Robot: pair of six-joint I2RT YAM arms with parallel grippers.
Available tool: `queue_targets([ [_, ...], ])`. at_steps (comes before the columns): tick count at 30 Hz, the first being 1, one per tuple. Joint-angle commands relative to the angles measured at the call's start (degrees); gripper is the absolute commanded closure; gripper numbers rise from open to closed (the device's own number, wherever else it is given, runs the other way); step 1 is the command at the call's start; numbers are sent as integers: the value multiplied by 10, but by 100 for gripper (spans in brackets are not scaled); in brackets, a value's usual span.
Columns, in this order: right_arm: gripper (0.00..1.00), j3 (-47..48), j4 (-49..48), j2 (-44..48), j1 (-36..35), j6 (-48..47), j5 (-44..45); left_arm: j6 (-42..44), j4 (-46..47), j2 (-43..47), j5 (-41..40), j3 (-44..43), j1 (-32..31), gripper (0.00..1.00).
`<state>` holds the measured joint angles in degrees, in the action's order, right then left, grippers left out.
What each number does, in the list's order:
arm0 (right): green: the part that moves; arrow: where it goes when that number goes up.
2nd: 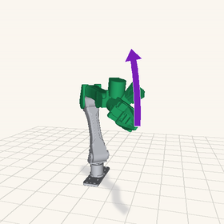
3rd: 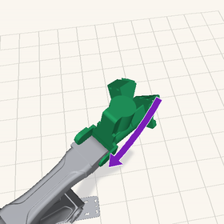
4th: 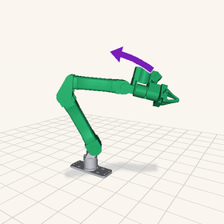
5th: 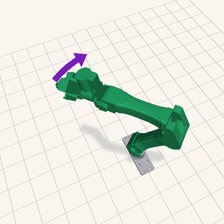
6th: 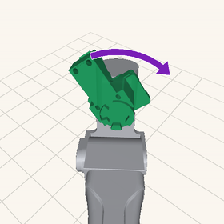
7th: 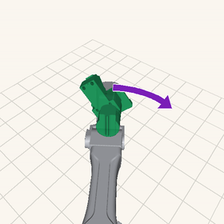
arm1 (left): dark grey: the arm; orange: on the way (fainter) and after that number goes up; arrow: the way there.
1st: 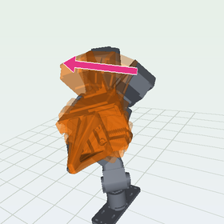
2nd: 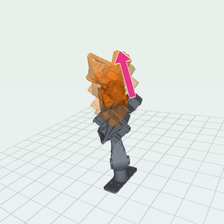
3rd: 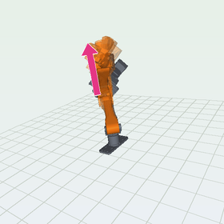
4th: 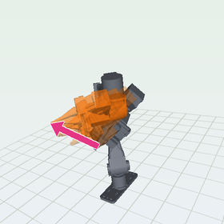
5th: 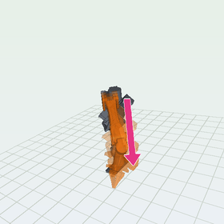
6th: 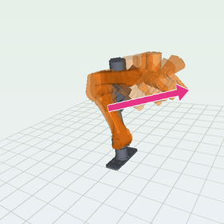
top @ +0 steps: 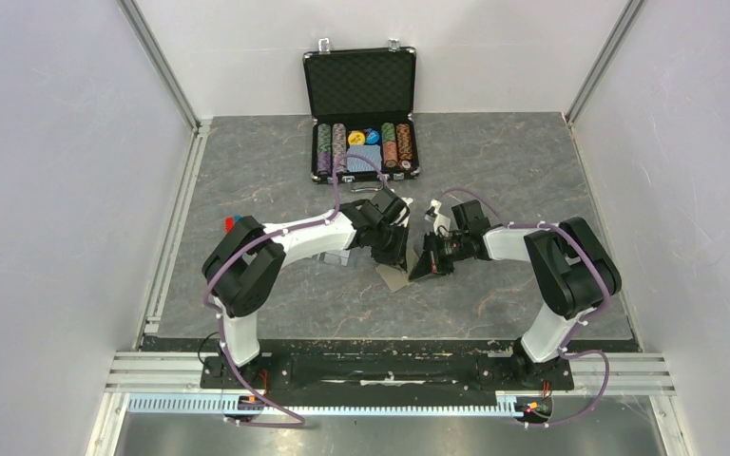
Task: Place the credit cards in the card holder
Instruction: Close the card holder at the center of the board.
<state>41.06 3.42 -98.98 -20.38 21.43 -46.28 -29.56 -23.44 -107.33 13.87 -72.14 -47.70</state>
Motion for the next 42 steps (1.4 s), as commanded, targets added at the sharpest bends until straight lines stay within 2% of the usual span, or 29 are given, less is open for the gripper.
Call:
queue_targets([
  [1, 100, -7, 22, -26, -2, -29, 68, -9, 14, -11, 7, 1, -2, 84],
  [4, 100, -5, 22, -26, -2, -28, 66, -5, 5, -12, 0, 1, -2, 84],
  [9, 100, -3, 22, -19, -2, -26, 71, 1, -4, -17, -6, -1, -3, 77],
  [11, 100, -1, 22, -19, -2, -26, 70, 0, -1, -18, -3, 0, -3, 81],
  [15, 100, 1, 21, -11, -1, -24, 68, 1, 0, -13, -6, 0, -2, 97],
  [22, 100, -9, -68, 63, 7, -5, 66, 12, -21, -8, -18, -5, -4, 98],
  [25, 100, 3, -89, 64, 10, 8, 66, 13, -25, -9, -19, -1, -5, 98],
  [32, 100, 31, -44, 6, 10, 2, 85, 0, -19, -1, -22, -5, -5, 98],
  [37, 100, 19, 5, -10, 6, -35, 106, -33, -6, 10, -9, -24, -5, 98],
  [42, 100, 6, 9, -12, 6, -46, 116, -50, -13, 7, -8, -52, -4, 98],
])
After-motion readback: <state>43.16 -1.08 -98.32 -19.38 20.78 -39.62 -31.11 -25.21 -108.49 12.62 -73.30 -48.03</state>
